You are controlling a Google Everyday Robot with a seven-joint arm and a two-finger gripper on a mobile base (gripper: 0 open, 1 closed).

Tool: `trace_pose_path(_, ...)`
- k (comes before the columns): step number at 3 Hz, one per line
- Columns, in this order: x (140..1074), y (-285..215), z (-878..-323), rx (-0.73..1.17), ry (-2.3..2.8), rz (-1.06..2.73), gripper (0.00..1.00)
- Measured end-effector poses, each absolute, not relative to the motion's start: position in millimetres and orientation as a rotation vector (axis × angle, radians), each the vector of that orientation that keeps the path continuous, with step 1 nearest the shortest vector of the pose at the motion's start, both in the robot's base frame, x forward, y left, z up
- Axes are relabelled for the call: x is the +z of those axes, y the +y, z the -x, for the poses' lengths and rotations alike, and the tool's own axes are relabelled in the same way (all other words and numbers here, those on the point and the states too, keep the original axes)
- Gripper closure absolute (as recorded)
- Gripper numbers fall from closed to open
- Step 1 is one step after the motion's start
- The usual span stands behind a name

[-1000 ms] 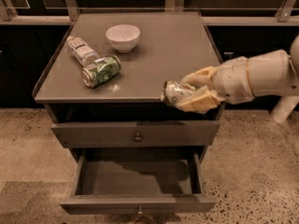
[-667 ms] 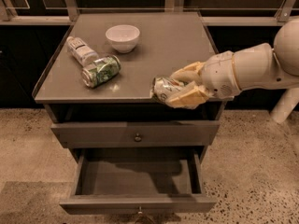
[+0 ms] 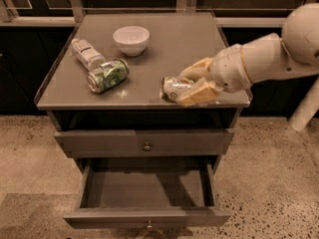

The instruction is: Pick 7up can from middle drawer and place on counter

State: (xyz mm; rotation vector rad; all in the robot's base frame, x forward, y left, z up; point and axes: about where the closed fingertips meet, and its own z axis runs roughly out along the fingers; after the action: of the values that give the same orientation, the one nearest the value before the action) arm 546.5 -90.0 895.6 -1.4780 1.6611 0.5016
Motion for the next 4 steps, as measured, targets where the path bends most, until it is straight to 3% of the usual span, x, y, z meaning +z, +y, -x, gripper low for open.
trace_pose_path(2, 910.4, -65.6, -627.3, 0.494, 1.616, 1.609, 1.0)
trace_pose_path(4, 886.6, -46.4, -668.2, 0.594, 1.62, 1.628, 1.0)
